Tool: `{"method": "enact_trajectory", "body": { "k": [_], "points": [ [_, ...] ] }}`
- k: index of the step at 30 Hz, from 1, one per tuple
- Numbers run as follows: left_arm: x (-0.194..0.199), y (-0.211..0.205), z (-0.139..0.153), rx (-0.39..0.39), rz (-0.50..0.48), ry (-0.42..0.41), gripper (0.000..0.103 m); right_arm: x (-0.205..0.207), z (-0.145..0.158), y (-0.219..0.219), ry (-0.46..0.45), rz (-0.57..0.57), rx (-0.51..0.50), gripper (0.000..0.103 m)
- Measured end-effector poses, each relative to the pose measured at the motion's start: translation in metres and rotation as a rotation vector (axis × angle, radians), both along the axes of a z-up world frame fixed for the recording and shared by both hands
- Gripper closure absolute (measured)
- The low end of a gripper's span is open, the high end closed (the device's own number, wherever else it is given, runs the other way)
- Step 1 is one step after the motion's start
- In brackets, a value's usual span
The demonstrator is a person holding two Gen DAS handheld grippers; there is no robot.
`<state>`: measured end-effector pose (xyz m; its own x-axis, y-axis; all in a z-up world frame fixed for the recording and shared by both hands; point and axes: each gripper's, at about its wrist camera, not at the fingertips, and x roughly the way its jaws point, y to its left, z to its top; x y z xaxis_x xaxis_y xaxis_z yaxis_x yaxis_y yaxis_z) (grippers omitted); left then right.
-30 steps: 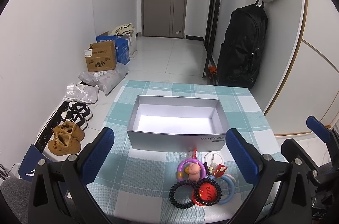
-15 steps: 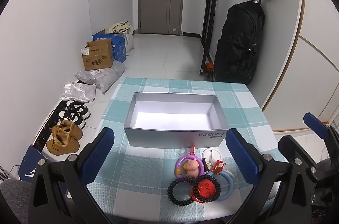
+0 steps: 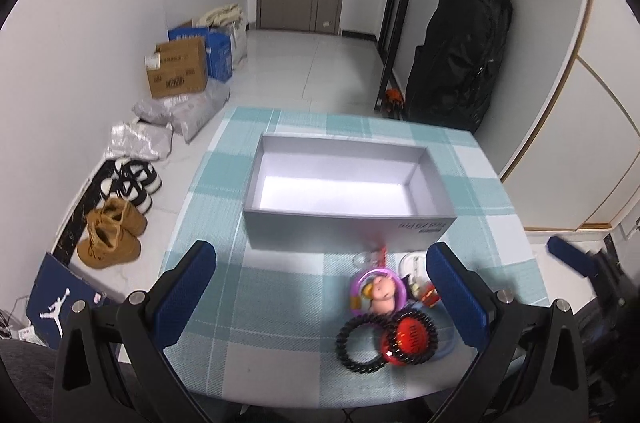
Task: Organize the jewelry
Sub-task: 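Lower the right gripper onto the pile and grasp a black coil hair tie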
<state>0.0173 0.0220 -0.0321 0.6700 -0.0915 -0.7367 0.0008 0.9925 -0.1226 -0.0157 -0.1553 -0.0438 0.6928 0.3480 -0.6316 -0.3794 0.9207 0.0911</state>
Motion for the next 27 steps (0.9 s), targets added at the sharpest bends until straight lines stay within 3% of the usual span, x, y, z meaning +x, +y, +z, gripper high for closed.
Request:
{"method": "enact_trajectory", "body": {
  "k": [8,14,18,23,27],
  "points": [
    [0.006,0.023,-0.009,-0.030,0.033,0.054,0.001,0.005,-0.044,0.035,0.190,0.150,-0.049,0.001],
    [0.010,0.033,-0.014,-0.067,0.044,0.088,0.001,0.011,-0.061,0.045,0.265,0.186,-0.058,0.014],
    [0.009,0.033,-0.018,-0.059,0.024,0.107,0.001,0.014,-0.064,0.043,0.273,0.167,-0.063,0.018],
    [0.009,0.034,-0.020,-0.051,0.011,0.123,0.001,0.018,-0.062,0.041,0.259,0.146,-0.091,0.042],
    [0.009,0.037,-0.020,-0.058,0.014,0.127,0.001,0.012,-0.061,0.048,0.224,0.157,-0.146,0.042]
  ]
}}
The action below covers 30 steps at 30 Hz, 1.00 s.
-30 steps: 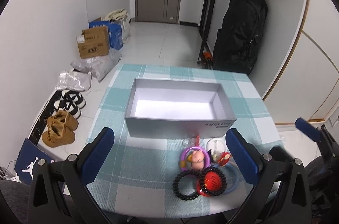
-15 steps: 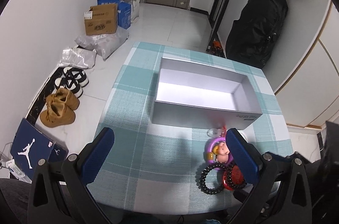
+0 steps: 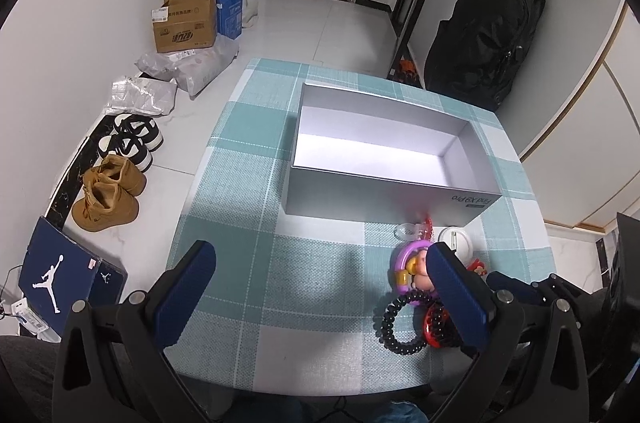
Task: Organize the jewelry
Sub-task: 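Lower the right gripper onto the pile and grasp a black coil hair tie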
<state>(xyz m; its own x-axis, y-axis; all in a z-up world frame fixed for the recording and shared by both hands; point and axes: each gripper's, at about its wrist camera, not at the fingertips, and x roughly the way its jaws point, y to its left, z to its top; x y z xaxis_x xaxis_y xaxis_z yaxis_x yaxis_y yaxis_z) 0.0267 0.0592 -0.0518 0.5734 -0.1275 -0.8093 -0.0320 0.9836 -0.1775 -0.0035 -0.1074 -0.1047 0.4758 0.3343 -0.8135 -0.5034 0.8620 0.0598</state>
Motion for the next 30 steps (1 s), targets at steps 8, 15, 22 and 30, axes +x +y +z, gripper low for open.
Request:
{"method": "enact_trajectory", "body": {
  "k": [8,15,22,30],
  "points": [
    [0.000,0.000,-0.001,0.002,0.004,0.006,0.001,-0.010,0.003,0.009,-0.058,0.047,-0.035,0.047],
    [0.000,0.005,-0.003,-0.013,0.017,0.012,0.001,-0.019,0.011,0.013,-0.096,0.085,-0.015,0.047],
    [0.000,0.004,-0.001,-0.018,0.016,0.006,0.001,-0.015,-0.001,0.021,-0.055,0.103,-0.052,0.046],
    [0.000,0.005,-0.002,-0.018,0.015,0.016,0.001,-0.014,-0.001,0.020,-0.041,0.108,-0.033,0.057]
  ]
}}
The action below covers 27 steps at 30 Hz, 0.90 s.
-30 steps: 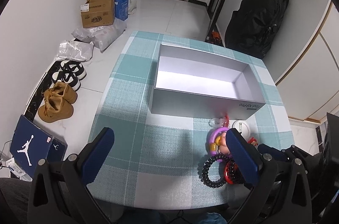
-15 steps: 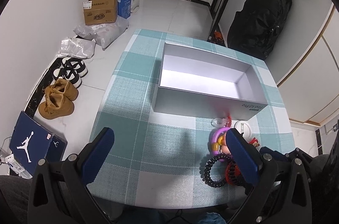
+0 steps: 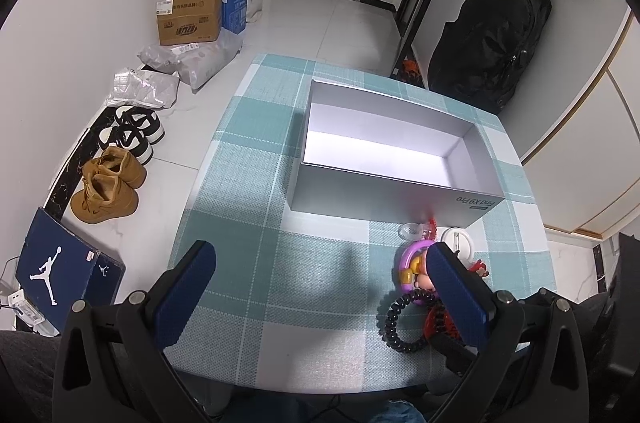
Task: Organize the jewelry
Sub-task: 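Lower the right gripper onto the pile and grasp a black coil hair tie, then grasp the second black coil hair tie with the left gripper while the right holds its tie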
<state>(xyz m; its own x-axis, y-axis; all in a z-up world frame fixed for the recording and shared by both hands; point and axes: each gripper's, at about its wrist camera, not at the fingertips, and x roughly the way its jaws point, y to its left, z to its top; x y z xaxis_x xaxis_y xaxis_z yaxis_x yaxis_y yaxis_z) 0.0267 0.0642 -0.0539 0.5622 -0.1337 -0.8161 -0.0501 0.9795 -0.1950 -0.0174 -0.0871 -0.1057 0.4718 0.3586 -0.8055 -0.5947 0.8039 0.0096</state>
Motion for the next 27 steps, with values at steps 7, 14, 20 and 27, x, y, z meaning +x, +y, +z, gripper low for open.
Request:
{"method": "enact_trajectory", "body": {
  "k": [7,14,20,27],
  "points": [
    [-0.003,-0.004,-0.006,0.020,-0.031,0.019,0.001,0.001,0.012,-0.012,0.004,-0.012,0.075,0.061],
    [-0.009,-0.018,-0.019,0.040,-0.135,0.065,0.002,0.002,0.036,-0.032,-0.043,-0.068,0.185,0.061],
    [-0.010,-0.037,-0.030,0.057,-0.242,0.123,0.021,0.008,0.054,-0.061,-0.077,-0.169,0.256,0.061],
    [-0.009,-0.037,-0.037,0.027,-0.266,0.170,0.053,0.007,0.061,-0.072,-0.091,-0.195,0.280,0.061]
  ]
}}
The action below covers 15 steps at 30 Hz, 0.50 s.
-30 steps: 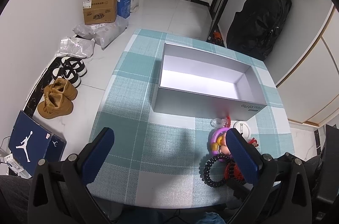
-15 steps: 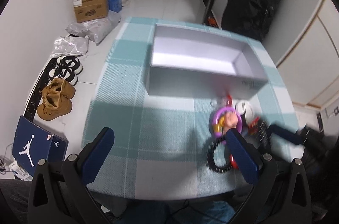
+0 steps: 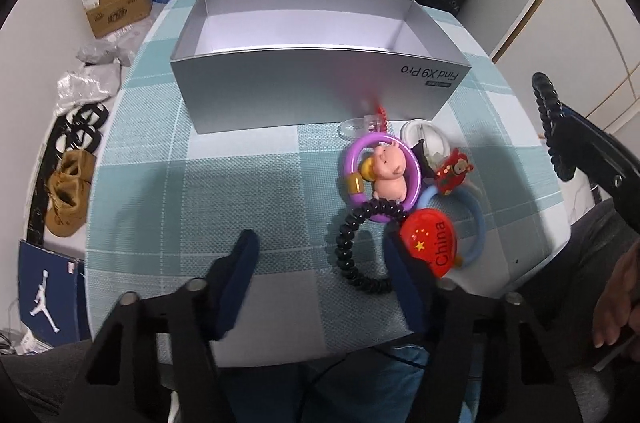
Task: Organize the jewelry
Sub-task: 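Grasp the second black coil hair tie with the left gripper while the right holds its tie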
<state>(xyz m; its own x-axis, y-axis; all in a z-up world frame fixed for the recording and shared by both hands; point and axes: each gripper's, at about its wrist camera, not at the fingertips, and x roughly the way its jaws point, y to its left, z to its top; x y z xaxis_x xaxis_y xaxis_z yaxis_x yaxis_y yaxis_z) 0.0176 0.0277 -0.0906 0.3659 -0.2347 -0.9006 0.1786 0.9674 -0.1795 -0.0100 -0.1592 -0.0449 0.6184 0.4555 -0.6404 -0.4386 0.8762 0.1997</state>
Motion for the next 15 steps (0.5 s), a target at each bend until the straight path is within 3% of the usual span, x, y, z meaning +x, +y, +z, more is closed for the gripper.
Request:
{"method": "enact_trajectory", "body": {
  "k": [5,8,11,13,15],
  "points": [
    [0.003,0.000,-0.004,-0.009,0.001,0.011,0.072,-0.001,0.001,-0.001,-0.008,0.010,0.004,0.061],
    [0.004,-0.009,-0.005,0.013,-0.018,0.003,0.075,-0.003,0.002,-0.002,-0.009,0.013,0.009,0.061],
    [0.005,-0.021,-0.006,0.067,-0.072,-0.003,0.093,-0.003,0.002,-0.003,-0.009,0.015,0.012,0.061],
    [0.004,-0.029,-0.006,0.121,-0.104,-0.018,0.095,-0.003,0.002,-0.003,-0.011,0.017,0.013,0.061],
    [0.003,-0.031,-0.005,0.113,-0.125,-0.014,0.098,-0.003,0.003,-0.002,-0.015,0.015,0.011,0.061]
  ]
}}
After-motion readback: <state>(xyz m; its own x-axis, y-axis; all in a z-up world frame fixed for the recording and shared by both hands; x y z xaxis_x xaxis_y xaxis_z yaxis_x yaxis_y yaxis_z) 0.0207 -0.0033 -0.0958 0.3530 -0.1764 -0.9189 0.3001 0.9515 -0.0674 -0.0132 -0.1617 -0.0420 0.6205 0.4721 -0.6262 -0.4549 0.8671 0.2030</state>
